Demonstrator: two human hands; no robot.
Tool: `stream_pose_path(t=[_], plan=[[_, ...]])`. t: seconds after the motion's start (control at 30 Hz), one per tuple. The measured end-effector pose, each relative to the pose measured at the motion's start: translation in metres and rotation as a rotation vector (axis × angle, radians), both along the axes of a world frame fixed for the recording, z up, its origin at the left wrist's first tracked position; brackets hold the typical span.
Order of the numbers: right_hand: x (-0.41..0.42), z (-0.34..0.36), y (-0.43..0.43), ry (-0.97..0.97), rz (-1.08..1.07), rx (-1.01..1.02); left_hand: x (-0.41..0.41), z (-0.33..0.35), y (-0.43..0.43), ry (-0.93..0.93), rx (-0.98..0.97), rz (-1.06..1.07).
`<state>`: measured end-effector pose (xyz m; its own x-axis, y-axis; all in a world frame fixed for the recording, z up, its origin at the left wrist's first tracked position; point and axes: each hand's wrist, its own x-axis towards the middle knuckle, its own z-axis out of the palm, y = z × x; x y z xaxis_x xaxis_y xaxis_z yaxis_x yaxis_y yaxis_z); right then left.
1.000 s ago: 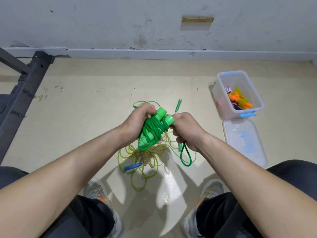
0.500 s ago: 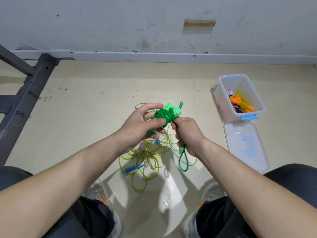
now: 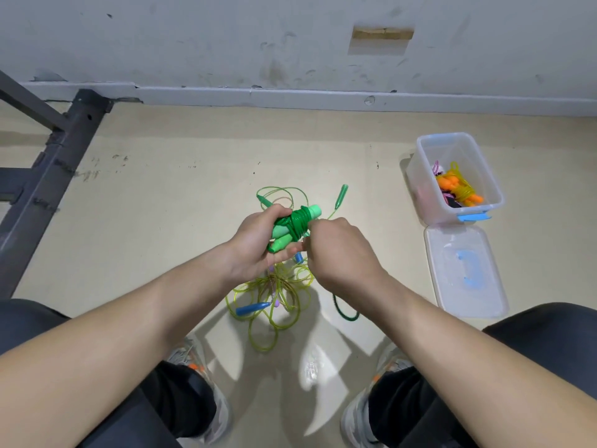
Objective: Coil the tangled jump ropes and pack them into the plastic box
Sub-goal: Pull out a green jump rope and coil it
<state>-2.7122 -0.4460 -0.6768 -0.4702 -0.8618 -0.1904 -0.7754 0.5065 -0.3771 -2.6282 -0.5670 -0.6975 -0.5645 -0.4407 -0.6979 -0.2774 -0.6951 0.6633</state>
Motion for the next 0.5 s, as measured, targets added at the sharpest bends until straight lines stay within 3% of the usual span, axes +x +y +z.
stream_pose_path(t=[0.1,0.33,0.5], plan=[[0.004,-0.001,-0.001,-0.240,-0.030,-0.146,0.000,-0.003,0.001,-0.005,-0.013,-0.062],[-0.020,0.002,-0.001,-1.026,-0.166,-0.118,0.007,0.008,-0.008,0.035,0.118,-0.136],[-0.025,0.001,0.005,-1.139,-0.064,-0.201,0.013,0.024,-0.014,0.137,0.011,-0.184]])
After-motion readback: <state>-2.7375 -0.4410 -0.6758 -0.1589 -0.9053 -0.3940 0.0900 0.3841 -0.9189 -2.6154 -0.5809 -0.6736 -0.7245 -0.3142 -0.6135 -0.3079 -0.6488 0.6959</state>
